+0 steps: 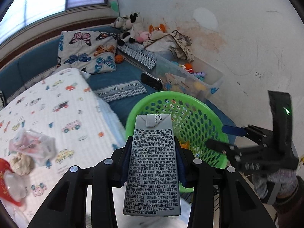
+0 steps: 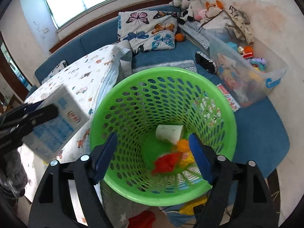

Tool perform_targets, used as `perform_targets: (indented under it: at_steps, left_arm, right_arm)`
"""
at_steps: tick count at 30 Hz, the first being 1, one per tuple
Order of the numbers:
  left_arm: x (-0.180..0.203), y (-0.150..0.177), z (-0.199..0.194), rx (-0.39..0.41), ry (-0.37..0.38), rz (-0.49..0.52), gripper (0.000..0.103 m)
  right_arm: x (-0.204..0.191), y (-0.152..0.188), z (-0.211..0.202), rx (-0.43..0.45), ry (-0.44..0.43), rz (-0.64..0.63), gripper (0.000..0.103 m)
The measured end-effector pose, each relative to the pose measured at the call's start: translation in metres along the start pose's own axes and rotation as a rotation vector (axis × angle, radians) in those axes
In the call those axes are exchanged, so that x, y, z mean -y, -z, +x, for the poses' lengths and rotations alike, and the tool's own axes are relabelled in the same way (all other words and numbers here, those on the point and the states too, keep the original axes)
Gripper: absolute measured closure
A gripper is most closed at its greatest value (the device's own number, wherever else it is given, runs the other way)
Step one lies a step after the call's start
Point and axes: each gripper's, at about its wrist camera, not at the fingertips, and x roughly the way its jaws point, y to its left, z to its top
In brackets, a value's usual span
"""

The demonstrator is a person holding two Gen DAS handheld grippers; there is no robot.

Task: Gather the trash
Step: 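Carry the orange peel with the right gripper into the basket while the left drops the milk carton there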

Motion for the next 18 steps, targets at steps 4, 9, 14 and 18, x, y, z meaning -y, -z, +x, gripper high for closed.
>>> perform_targets:
  at_steps: [4, 9, 14, 18]
  left_arm:
    - [0.01, -0.007, 0.014, -0.018, 0.007, 0.004, 0.063]
    - [0.017, -0.009, 0.027, -0.037, 0.017, -0.004, 0.062]
    - [0.02, -0.008, 0.027, -0.029, 0.034, -0.012, 0.053]
    - [0.017, -0.005, 0.017, -0.018, 0.036, -0.018, 0.053]
  right_arm:
    - [0.006, 0.006, -0.008, 0.015, 0.003, 0.017, 0.019]
    - [0.013, 0.013, -0.012, 0.015, 0.008, 0.034, 0.018]
    - [0.016, 0.019, -0.013, 0.011, 0.011, 0.046, 0.018]
    - [0.013, 0.022, -0.016, 0.016, 0.009, 0.034, 0.018]
